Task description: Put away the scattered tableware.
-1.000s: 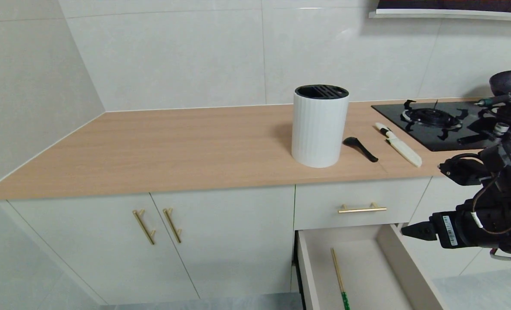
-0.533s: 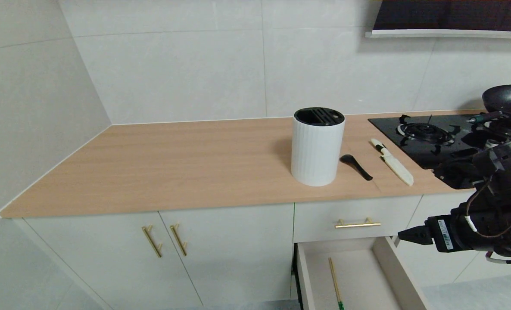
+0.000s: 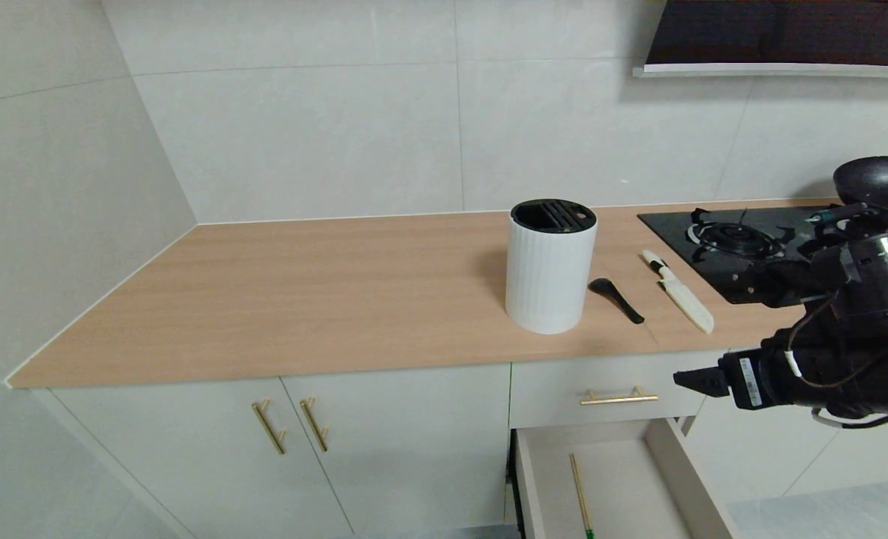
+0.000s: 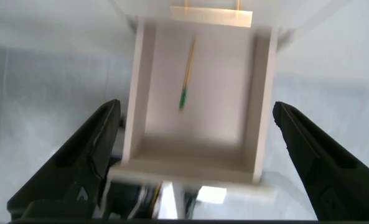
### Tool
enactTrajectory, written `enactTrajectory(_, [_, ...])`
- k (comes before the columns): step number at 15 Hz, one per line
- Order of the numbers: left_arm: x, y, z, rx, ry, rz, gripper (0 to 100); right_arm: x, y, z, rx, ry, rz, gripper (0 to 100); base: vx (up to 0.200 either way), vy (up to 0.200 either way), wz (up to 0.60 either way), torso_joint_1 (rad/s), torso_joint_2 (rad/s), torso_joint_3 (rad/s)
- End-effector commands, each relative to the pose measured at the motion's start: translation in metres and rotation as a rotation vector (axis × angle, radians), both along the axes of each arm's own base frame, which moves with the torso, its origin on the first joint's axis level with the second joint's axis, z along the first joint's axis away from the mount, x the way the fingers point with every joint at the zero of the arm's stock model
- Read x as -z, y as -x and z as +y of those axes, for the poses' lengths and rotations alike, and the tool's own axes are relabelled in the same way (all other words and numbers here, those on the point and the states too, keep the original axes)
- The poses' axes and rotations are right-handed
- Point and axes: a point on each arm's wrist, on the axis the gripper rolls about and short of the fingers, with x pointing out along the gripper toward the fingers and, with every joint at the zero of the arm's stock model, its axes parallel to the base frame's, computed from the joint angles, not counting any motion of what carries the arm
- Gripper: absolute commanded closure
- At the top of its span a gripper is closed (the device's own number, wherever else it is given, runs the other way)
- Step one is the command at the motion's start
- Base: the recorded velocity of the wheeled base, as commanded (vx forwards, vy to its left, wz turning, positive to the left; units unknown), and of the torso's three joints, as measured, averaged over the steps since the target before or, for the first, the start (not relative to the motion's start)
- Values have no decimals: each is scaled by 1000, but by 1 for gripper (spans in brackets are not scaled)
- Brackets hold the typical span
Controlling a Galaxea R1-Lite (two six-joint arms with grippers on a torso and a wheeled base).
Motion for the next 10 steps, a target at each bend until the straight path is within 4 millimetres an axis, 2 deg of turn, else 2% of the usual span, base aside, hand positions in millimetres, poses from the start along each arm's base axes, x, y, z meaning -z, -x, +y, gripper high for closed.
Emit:
enactTrajectory(1, [0,0,0,-1,0,0,0,15,-58,-11,-26,15,-56,0,0,0,0,0,0,0])
enactTrajectory(4, [0,0,0,-1,0,0,0,27,-125,-16,-46,36,-150,0,0,0,0,0,0,0])
enactTrajectory(5, [0,0,0,-1,0,0,0,28,-135,-19,-43,44,-165,0,0,0,0,0,0,0])
enactTrajectory(6, [0,0,0,-1,0,0,0,31,-158,-24,-34,54,-192,0,0,0,0,0,0,0])
enactTrajectory(8, [0,0,0,-1,0,0,0,43,-173,-26,-39,40,-189,0,0,0,0,0,0,0])
enactTrajectory(9, [0,0,0,-1,0,0,0,62,-180,-24,-67,31,-161,0,0,0,0,0,0,0])
enactTrajectory(10, [0,0,0,-1,0,0,0,70,-185,-23,-69,28,-184,0,0,0,0,0,0,0])
